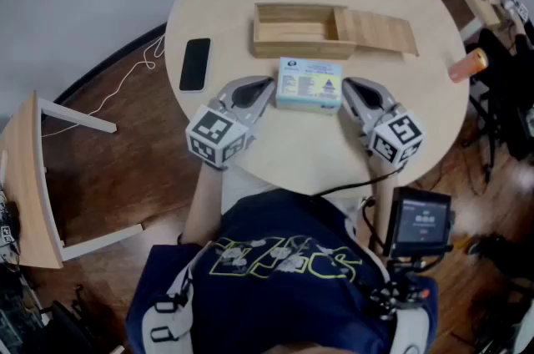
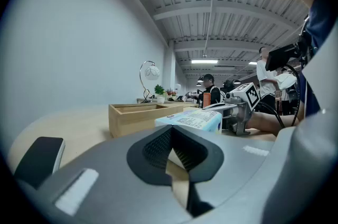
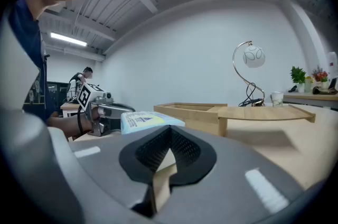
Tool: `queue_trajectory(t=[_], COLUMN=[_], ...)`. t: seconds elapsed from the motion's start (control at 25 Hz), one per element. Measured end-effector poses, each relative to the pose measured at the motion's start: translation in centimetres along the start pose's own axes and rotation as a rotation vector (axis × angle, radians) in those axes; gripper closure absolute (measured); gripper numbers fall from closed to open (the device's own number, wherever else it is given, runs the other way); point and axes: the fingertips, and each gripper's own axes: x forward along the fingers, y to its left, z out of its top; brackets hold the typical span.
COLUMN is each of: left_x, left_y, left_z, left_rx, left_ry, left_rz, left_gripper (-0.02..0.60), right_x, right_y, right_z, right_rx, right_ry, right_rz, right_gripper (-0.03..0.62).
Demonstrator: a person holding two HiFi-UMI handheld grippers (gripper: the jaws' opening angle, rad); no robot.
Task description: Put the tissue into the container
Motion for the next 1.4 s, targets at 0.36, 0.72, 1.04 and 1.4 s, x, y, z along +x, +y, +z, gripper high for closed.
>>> queue_trajectory(t=[0.36, 0.72, 1.04, 1.4], left_x=[-0.4, -0.1, -1.5, -2.1], left_y=[0.2, 0.1, -1.9, -4.6], left_z=[-0.4, 0.0, -0.1, -1.4], left_rx=[0.032, 0.007, 0.141, 0.199], left_ry=[0.009, 0.002, 0.042, 0.131], left_rz=[-0.012, -0.010, -0.373, -0.645], left_gripper=[0.580, 0.578, 0.464, 0.004], right_x=[0.2, 0.4, -1.6, -3.8], right_y=[0.6, 0.9, 1.6, 4.5], right_z=[0.4, 0.8, 0.0, -1.6], right_rx=[0.007, 0.019, -0.045, -0.124], right_ry=[-0.039, -0.040, 0.004, 0.123], right_rz=[0.022, 0.030, 0.396, 0.679], right_gripper=[0.592, 0.592, 0.271, 0.010])
